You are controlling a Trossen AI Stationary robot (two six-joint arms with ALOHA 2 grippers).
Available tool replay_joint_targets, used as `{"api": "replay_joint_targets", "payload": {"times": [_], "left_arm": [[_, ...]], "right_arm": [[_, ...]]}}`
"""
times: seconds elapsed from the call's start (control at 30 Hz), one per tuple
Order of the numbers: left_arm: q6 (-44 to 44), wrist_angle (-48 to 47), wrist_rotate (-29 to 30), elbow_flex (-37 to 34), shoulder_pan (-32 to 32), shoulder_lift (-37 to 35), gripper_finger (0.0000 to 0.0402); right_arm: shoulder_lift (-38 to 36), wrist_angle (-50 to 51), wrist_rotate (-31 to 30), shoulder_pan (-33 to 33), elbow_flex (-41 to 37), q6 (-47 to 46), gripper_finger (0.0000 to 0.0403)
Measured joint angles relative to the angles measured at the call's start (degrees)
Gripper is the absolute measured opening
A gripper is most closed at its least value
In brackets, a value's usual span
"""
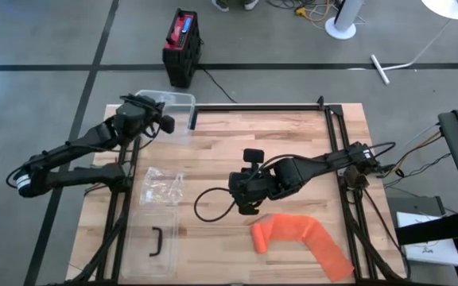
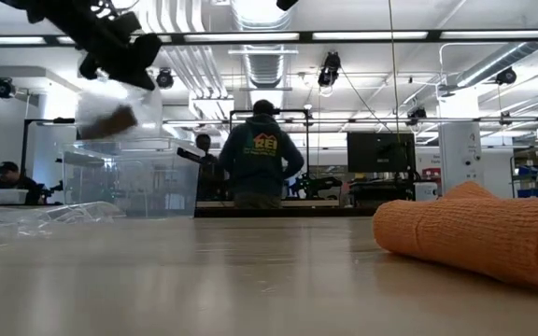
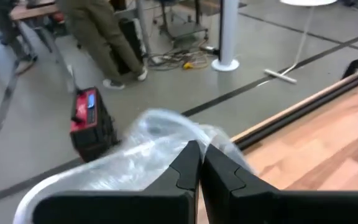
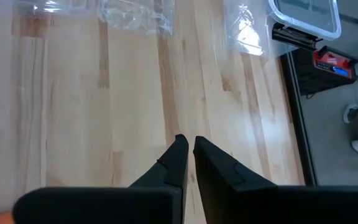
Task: Roll bandage
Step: Put the packed brown bandage towel into the transparent storage bin
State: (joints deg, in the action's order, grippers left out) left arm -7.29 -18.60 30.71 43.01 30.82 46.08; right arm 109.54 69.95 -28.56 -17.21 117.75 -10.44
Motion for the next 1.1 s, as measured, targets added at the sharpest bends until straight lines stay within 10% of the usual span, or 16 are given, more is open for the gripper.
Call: {"api": "replay_joint_targets", "payload": {"times": [0.4, 1.1], "left_arm": [[0.3, 12.3, 15.4, -10.1, 0.0, -3.5, 0.0000], [-3.1, 27.3, 24.9, -28.4, 0.6, -12.9, 0.0000]], "right_arm": [[0.0, 0.1, 0.0, 0.0, 0.0, 0.2, 0.0024], [0.0, -0.5, 0.0, 3.0, 0.0, 1.5, 0.0018]]}}
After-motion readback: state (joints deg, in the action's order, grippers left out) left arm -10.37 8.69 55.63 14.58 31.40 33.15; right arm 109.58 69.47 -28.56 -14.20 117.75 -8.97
